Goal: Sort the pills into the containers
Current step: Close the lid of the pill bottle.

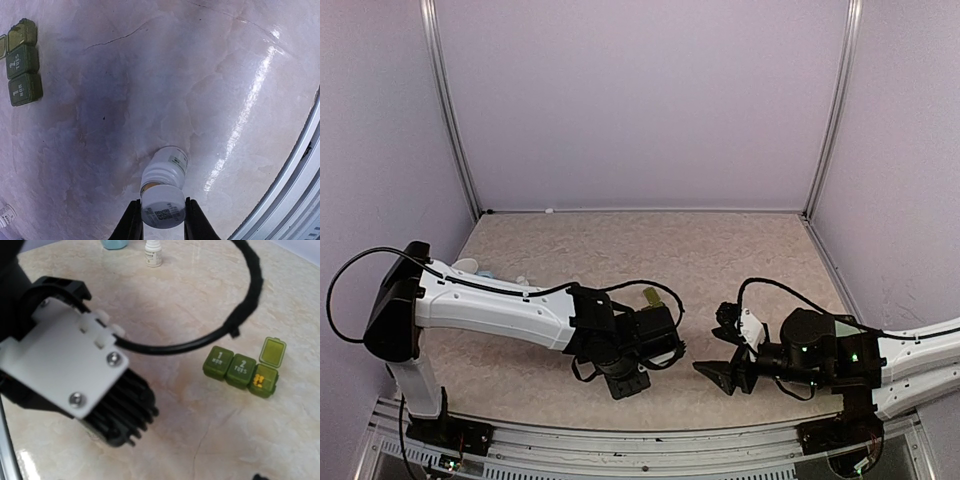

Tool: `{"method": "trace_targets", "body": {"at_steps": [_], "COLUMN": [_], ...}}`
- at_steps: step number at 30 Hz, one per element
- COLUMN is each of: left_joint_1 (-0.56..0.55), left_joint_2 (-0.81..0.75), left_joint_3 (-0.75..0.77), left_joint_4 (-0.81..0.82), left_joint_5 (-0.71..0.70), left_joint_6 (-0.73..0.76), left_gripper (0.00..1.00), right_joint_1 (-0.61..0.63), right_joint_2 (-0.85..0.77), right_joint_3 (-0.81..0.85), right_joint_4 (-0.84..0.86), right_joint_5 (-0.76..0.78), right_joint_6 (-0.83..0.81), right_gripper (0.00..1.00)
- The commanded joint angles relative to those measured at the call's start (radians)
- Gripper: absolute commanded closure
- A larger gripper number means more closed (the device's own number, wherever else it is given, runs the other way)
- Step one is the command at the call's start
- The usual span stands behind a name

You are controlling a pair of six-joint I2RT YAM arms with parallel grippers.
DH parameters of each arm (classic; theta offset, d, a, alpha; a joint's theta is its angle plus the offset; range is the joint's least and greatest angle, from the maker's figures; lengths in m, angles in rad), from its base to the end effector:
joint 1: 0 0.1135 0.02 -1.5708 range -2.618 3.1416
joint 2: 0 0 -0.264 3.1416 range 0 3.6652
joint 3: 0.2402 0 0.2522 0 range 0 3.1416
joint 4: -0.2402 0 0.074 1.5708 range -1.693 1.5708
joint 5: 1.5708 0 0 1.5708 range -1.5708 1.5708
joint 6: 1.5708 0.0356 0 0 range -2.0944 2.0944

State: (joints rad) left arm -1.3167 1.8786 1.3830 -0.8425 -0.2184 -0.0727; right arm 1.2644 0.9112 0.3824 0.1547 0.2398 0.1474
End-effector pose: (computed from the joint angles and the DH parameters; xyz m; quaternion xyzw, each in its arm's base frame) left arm 0.1002 -0.3553 0.1956 0.5650 0.8098 0.0093 0.1579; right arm 0.0687 0.1891 0.2107 -0.3776 0.7314 0.2876 0.4897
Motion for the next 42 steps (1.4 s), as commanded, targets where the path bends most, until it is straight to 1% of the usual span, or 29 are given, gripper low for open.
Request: {"method": "trace_targets", "body": {"at_steps": [1, 14, 28, 32, 35, 42], "left_joint_1": [-0.006, 0.003, 0.018, 0.023, 0.029, 0.028], "left_joint_2": [-0.018, -0.009, 0.002, 0.002, 0.005, 0.011], "left_joint_3": [0.030, 0.019, 0.003, -0.007, -0.013, -0.013], "left_joint_4": [-0.001, -0.009, 0.008, 0.020, 0.025, 0.020], "left_joint_5": [-0.014, -0.055, -0.006, 0.013, 0.018, 0.040], "left_joint_6": [-0.002, 0.000, 0.014, 0.020, 0.023, 0.030], "left_gripper": [0.77, 0.77, 0.77, 0.76, 0.74, 0.74], "right_joint_1": [-0.007, -0.007, -0.007, -0.007, -0.007, -0.007], "right_joint_2": [-0.013, -0.009, -0.005, -0.005, -0.005, -0.005], "right_joint_3": [0.016, 0.023, 0.029, 0.030, 0.029, 0.029], "right_joint_4": [-0.001, -0.004, -0.006, -0.004, -0.004, -0.006], "right_joint_5": [-0.007, -0.008, -0.010, -0.011, -0.013, -0.009], "right_joint_6": [-0.002, -0.008, -0.016, -0.016, -0.014, -0.017], "right_gripper": [0.22, 0.22, 0.21, 0.21, 0.21, 0.21]}}
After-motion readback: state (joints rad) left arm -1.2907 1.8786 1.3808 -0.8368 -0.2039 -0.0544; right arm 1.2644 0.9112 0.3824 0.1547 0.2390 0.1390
